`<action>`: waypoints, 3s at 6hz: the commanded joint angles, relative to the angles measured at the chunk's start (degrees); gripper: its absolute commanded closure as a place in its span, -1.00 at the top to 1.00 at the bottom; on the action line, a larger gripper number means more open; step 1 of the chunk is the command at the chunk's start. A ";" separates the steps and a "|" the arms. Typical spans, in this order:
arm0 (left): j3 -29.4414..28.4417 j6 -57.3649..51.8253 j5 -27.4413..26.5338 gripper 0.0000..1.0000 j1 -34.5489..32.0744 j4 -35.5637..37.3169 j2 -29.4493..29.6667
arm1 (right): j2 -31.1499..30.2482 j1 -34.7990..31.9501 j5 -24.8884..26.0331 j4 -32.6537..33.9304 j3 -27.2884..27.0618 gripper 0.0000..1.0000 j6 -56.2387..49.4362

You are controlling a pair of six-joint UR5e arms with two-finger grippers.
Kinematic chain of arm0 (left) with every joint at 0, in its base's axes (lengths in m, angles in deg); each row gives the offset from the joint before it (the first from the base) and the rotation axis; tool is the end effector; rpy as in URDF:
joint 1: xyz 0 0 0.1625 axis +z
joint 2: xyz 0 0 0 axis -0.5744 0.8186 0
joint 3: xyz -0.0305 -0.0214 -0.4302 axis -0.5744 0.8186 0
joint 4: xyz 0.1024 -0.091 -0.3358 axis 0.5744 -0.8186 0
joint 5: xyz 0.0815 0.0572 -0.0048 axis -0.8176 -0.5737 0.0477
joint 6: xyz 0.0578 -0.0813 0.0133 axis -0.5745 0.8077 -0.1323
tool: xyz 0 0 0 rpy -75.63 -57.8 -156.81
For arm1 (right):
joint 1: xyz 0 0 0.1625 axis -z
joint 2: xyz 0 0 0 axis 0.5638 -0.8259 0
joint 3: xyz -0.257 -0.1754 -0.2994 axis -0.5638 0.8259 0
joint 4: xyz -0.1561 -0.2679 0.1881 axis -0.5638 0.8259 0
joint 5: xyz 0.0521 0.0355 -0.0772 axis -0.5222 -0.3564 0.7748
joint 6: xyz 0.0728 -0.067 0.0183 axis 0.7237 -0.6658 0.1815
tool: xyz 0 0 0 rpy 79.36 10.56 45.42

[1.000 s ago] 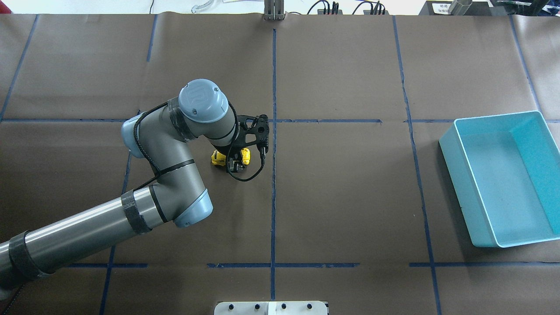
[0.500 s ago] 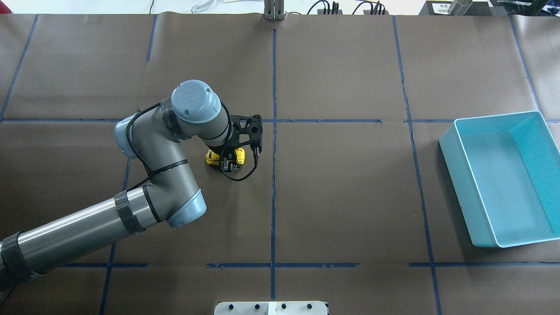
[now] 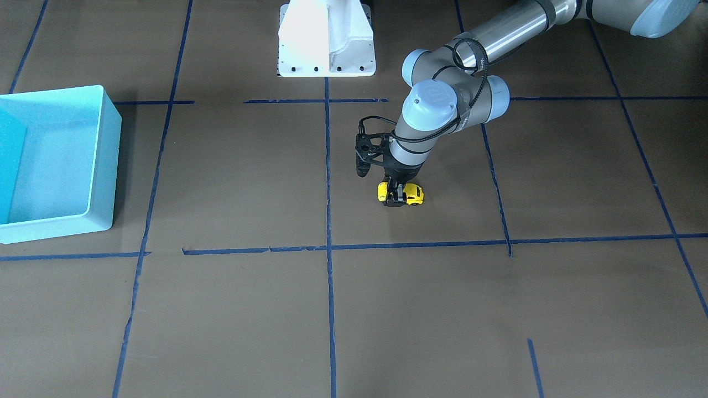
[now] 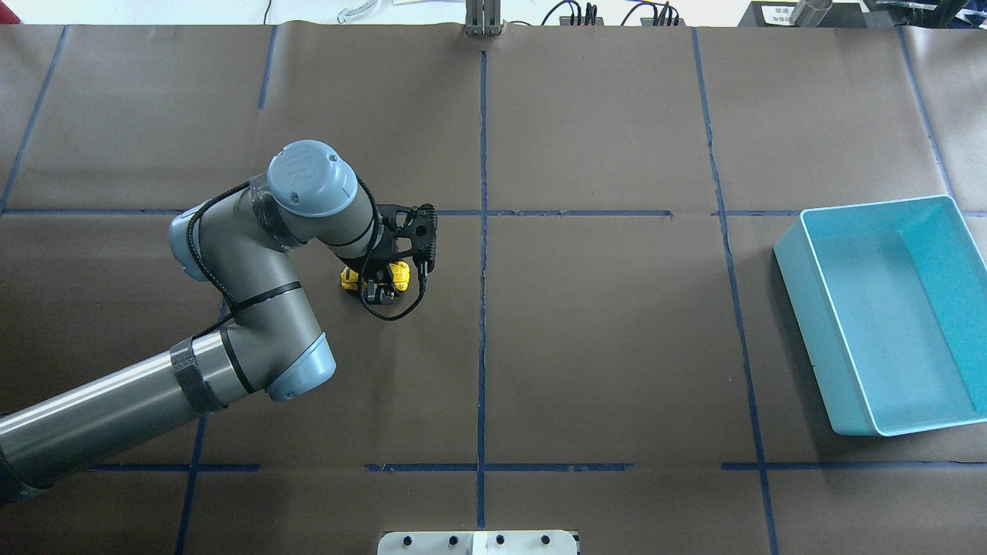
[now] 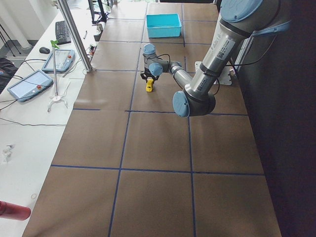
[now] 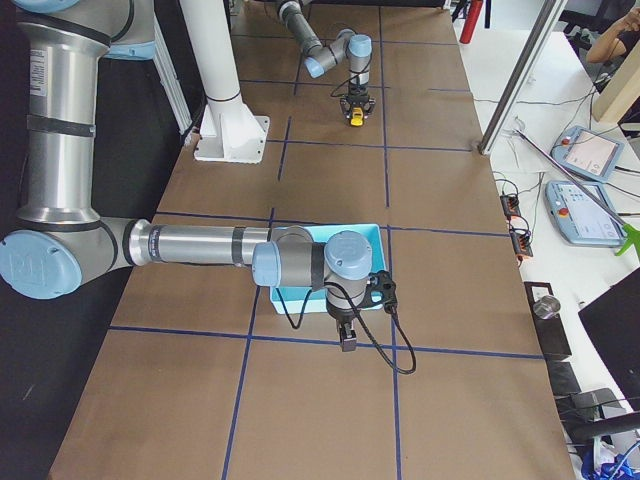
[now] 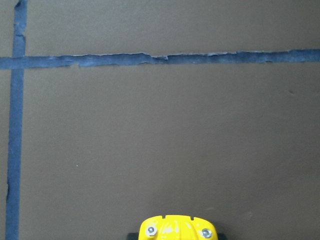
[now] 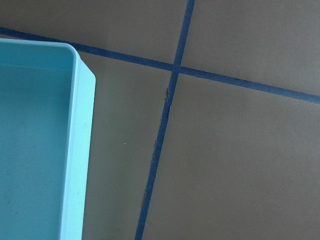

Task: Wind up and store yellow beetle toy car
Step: 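Press the car down and drag it back toward the robot with the left gripper, then open the left gripper to release the car onto the table, then raise and withdraw the left arm while the car rolls toward the blue bin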

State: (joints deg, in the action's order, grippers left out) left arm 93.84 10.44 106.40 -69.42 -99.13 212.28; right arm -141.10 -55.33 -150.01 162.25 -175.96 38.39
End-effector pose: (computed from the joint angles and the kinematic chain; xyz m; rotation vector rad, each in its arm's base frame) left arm 0.5142 -0.4635 0.3213 0.7548 0.6679 1.4532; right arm 0.0619 -0.3854 0.6552 0.0963 -0.7518 -0.1899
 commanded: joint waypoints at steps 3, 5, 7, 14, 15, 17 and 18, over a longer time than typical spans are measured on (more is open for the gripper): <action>0.06 -0.56 3.58 0.99 -1.14 -0.26 -0.13 | 0.00 0.00 0.00 -0.11 0.00 1.00 0.00; 0.06 -0.91 3.41 1.00 -1.15 -0.18 -0.13 | 0.00 0.00 0.00 -0.11 0.00 1.00 0.00; 0.06 -0.91 3.32 1.00 -1.15 -0.09 -0.13 | 0.00 0.09 0.00 -0.11 0.00 1.00 0.00; 2.43 -0.21 -1.65 1.00 -3.52 13.62 -0.48 | 0.00 0.44 0.09 -0.20 0.00 1.00 -0.09; 2.08 0.14 -2.39 1.00 -3.96 13.54 -0.57 | 0.00 0.44 0.09 -0.28 -0.17 1.00 -0.61; 1.90 0.14 -1.70 1.00 -8.95 12.13 -3.03 | 0.09 2.62 0.00 -0.02 -5.57 1.00 -0.88; 2.34 -0.03 2.31 1.00 -12.71 12.13 -5.29 | 0.35 6.03 0.43 -0.02 -9.45 1.00 -0.88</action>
State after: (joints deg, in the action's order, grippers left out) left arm 95.88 10.51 105.87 -78.94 -86.98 208.69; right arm -140.94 -52.31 -149.88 162.15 -181.31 37.56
